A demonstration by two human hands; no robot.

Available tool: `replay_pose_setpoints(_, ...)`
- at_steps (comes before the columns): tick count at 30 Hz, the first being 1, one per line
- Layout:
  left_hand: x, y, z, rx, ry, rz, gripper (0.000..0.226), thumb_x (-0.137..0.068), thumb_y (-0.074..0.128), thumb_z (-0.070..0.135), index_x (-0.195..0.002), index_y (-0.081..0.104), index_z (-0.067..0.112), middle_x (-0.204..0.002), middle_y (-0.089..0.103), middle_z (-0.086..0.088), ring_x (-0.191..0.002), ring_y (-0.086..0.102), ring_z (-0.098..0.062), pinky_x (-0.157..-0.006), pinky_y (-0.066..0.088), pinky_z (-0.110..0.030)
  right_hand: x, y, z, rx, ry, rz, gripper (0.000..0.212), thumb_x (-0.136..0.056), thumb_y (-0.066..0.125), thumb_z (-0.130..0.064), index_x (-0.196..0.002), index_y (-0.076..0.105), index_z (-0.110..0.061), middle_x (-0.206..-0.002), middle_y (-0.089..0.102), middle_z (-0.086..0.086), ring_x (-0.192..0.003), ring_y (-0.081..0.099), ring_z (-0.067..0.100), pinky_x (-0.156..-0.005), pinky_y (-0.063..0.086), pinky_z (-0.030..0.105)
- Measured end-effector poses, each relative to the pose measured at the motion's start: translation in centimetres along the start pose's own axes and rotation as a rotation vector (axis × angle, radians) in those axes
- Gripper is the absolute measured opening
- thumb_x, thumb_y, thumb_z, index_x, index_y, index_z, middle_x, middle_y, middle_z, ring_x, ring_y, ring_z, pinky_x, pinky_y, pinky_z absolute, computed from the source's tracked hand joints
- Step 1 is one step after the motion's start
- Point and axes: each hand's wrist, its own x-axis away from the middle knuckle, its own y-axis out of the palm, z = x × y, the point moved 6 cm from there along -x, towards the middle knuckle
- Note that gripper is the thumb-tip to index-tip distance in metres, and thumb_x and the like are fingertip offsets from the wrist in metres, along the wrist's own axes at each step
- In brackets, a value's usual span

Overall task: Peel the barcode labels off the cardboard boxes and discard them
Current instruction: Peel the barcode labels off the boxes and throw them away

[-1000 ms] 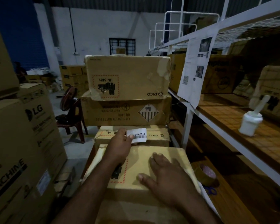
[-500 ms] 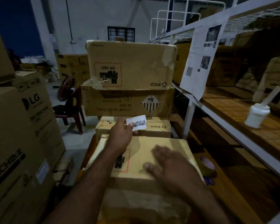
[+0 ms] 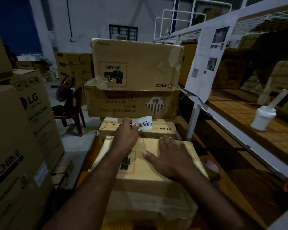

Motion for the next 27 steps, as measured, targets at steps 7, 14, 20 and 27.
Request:
replay_pose_setpoints(7, -0.8, 0.2, -0.5, -0.009, 0.030, -0.002, 0.009, -0.102, 0.044, 0.035, -0.106, 0.047, 0.027, -0.103, 0.067, -0.002, -0.086, 0.068, -0.018, -0.066, 0.051, -0.033, 0.5, 0.6, -1.9, -0.021, -0.037, -0.052, 0.106, -0.079, 0.016, -0.086, -0.155, 0.003, -0.012, -0.163, -0.004, 0.008, -0.150, -0.006, 0.022, -0.120, -0.001, 0.043)
replay_pose_setpoints(14, -1.0, 0.4, -0.4, 0.012, 0.017, 0.010, 0.014, -0.102, 0.044, 0.033, -0.111, 0.049, 0.023, -0.104, 0.066, -0.001, -0.083, 0.068, -0.017, -0.061, 0.047, -0.030, 0.6, 0.4, -2.2, 0.020, -0.010, -0.112, 0.105, -0.078, 0.012, -0.086, -0.155, 0.005, -0.013, -0.163, -0.002, 0.008, -0.150, -0.004, 0.024, -0.118, 0.000, 0.048)
replay_pose_setpoints(20, -0.7, 0.0, -0.4, 0.086, -0.013, 0.027, 0.013, -0.103, 0.044, 0.030, -0.112, 0.049, 0.022, -0.104, 0.065, 0.000, -0.076, 0.071, -0.015, -0.062, 0.051, -0.031, -1.9, 0.6, -2.4, -0.019, 0.016, -0.045, 0.108, -0.078, 0.014, -0.086, -0.154, 0.007, -0.010, -0.163, 0.001, 0.012, -0.150, -0.003, 0.027, -0.119, 0.001, 0.047)
replay_pose_setpoints(27, -1.1, 0.2, -0.7, 0.078, -0.026, 0.056, 0.015, -0.103, 0.045, 0.029, -0.114, 0.049, 0.020, -0.105, 0.065, -0.001, -0.073, 0.071, -0.015, -0.061, 0.052, -0.031, 6.5, 0.2, -1.2, 0.012, -0.051, -0.175, 0.114, -0.066, 0.003, -0.090, -0.155, -0.002, -0.018, -0.163, -0.010, -0.001, -0.149, -0.010, 0.016, -0.120, -0.005, 0.045)
